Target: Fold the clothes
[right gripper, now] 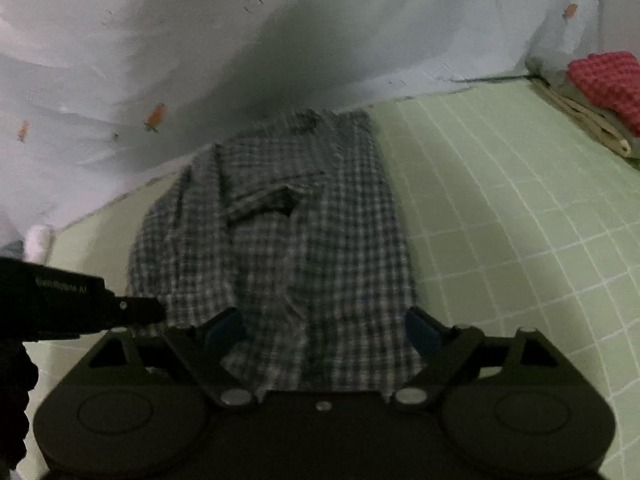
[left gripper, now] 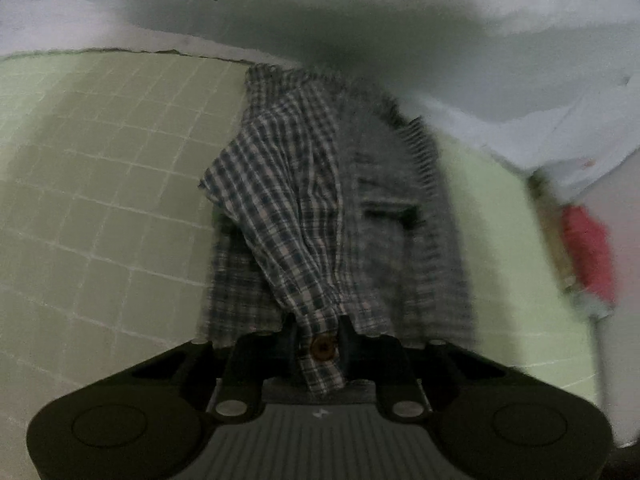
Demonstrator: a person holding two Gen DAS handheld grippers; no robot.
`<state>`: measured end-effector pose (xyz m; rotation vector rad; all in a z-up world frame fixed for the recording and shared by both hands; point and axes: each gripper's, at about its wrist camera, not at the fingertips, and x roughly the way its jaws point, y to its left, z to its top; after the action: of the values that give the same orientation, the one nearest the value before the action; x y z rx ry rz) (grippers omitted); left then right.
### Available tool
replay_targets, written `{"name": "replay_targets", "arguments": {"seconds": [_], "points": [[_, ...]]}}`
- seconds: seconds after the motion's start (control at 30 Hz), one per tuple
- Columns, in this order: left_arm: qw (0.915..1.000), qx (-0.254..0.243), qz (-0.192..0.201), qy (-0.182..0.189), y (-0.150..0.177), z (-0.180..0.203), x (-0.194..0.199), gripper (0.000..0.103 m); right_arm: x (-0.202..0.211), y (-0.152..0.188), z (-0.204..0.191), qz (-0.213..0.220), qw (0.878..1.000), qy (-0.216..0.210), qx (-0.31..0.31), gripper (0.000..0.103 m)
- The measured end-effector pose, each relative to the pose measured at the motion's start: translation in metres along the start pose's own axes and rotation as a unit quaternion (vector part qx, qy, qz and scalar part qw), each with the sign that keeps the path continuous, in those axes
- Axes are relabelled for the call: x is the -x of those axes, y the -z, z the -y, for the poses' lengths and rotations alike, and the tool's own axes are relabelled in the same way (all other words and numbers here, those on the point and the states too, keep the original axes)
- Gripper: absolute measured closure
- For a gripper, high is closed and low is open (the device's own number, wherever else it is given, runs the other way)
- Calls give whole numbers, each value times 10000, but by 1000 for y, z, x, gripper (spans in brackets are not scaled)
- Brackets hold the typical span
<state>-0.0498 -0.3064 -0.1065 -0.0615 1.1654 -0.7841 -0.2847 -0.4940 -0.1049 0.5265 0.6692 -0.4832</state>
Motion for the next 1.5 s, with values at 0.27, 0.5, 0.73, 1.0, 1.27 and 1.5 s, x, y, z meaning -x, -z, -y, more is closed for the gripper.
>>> {"name": "replay_targets", "arguments": {"seconds": [0.27, 0.5, 0.73, 1.0, 1.27, 1.5], "points": [[9934, 835, -99, 782, 25, -5, 26, 83, -21, 0, 18, -439, 9746, -1598, -1508, 35], [9946, 811, -136, 638, 44, 3, 38, 83, 12, 10, 17, -169, 9731, -1851, -1363, 98], [9991, 167, -72, 378, 76, 32, 52, 83, 61, 27, 11, 117, 9869, -1486, -620, 100], [9996, -170, -170, 173, 125, 45, 59, 82, 92, 60, 20, -4, 9911, -1270, -400, 100], [9986, -184, -498, 42, 155, 40, 47, 81, 96, 88, 28, -302, 9932, -1068, -349, 100], [9970, -165, -751, -79, 175, 31, 34, 80, 96, 111, 27, -513, 9964, -681, -42, 100]]}}
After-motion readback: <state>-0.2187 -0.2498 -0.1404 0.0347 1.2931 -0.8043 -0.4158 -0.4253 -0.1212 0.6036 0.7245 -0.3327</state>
